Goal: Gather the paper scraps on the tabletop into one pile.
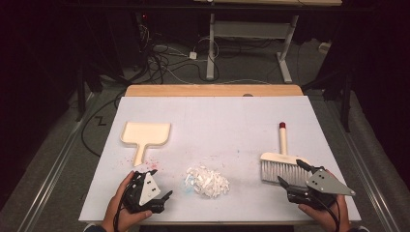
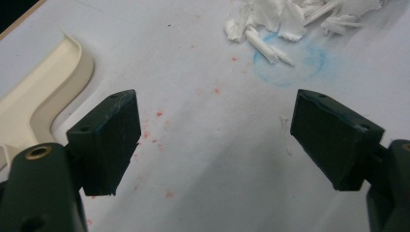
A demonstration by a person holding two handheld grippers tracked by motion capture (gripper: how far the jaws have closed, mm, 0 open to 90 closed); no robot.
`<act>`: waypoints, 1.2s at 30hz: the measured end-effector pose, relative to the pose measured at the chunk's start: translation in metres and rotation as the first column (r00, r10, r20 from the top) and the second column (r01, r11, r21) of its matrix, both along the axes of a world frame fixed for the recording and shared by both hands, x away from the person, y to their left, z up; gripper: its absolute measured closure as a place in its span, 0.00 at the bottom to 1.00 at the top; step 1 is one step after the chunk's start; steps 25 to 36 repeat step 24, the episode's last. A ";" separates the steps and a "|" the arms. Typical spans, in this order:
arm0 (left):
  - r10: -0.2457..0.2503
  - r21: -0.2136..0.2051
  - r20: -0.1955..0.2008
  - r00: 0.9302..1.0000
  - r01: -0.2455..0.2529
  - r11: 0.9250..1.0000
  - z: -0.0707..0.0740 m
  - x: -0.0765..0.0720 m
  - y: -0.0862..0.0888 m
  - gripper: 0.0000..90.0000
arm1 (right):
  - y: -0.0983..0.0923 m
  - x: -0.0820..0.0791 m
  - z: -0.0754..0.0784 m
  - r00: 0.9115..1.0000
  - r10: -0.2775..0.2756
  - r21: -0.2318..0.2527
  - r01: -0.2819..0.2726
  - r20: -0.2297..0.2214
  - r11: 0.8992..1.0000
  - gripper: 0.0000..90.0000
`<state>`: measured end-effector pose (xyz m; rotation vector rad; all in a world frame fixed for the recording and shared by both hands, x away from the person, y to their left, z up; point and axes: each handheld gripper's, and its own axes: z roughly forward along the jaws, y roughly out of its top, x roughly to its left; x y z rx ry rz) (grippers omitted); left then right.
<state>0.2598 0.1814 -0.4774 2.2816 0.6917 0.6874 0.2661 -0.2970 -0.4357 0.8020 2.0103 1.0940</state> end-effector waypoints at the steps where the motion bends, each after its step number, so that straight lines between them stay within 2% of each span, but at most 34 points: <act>1: -0.002 0.003 0.000 1.000 0.002 1.000 0.000 0.000 0.000 0.19 | 0.000 0.000 0.000 1.000 -0.001 0.006 0.001 0.003 1.000 0.26; 14: -0.001 0.013 -0.004 1.000 0.002 1.000 -0.001 0.001 -0.002 0.19 | 0.000 0.003 -0.001 1.000 -0.003 0.001 0.003 -0.006 1.000 0.26; 36: 0.003 0.004 -0.010 1.000 -0.003 1.000 -0.001 0.003 -0.002 0.19 | -0.001 0.004 -0.001 1.000 -0.013 0.004 0.013 -0.011 1.000 0.26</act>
